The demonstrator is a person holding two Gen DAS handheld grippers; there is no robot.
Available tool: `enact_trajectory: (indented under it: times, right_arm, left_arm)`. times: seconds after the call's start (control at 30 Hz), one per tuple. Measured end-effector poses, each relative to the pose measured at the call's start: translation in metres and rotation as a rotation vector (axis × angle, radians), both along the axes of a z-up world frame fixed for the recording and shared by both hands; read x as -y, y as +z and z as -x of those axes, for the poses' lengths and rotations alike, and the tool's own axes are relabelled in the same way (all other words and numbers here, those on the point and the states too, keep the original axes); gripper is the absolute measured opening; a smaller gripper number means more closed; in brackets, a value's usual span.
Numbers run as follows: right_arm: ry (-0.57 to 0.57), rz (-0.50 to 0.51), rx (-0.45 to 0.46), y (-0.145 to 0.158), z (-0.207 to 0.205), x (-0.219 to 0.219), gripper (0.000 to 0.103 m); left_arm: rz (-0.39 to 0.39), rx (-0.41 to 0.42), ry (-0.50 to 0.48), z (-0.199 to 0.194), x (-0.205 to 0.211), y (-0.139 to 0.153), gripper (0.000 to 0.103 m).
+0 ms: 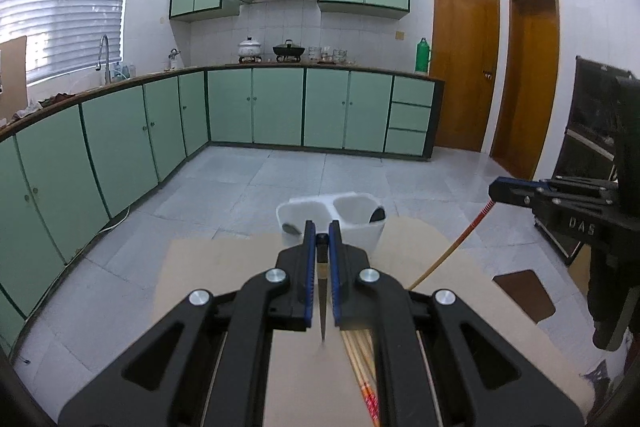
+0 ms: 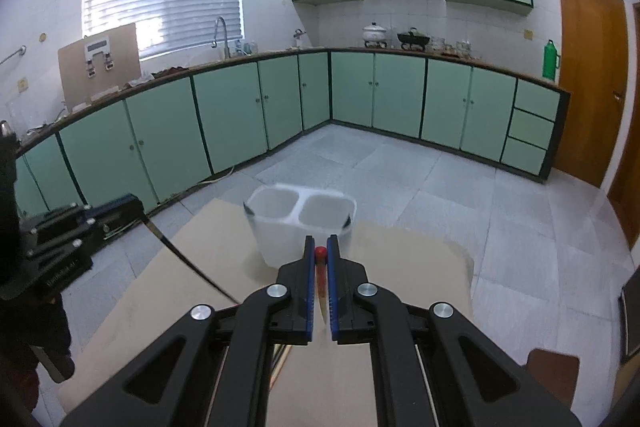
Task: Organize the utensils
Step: 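Lift both chopsticks, lower them into the white cup and open both grippers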
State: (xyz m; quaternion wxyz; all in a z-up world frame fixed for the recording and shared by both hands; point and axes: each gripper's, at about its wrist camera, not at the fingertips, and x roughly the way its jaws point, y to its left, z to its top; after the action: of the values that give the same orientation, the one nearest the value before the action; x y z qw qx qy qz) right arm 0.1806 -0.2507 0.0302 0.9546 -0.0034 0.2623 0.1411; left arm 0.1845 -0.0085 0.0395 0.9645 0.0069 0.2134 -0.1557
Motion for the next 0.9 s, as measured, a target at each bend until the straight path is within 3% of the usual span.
enact_trajectory:
  times: [0.3,0.53,0.7,0.9]
  right_arm:
    - [0.049,-0.022,0.102,0.068,-0.021,0.001,0.006]
    - [0.014,-0.011,0.122,0.08,-0.063,-0.006,0.006]
    - [-0.007,0.004,0.092,0.06,-0.096,-0.013,0.006]
    - [-0.019,-0.008,0.004,0.023,-0.126,-0.016,0.006]
  left_arm:
    - [0.035,0.143,-0.035,-0.007,0.013,0.059,0.006]
    - [0.056,0.269,-0.014,-0.052,0.035,0.099,0.006]
    - [0.053,0.283,0.024,-0.094,0.048,0.086,0.005]
    - [0.024,0.168,0.022,-0.137,0.057,0.042,0.006]
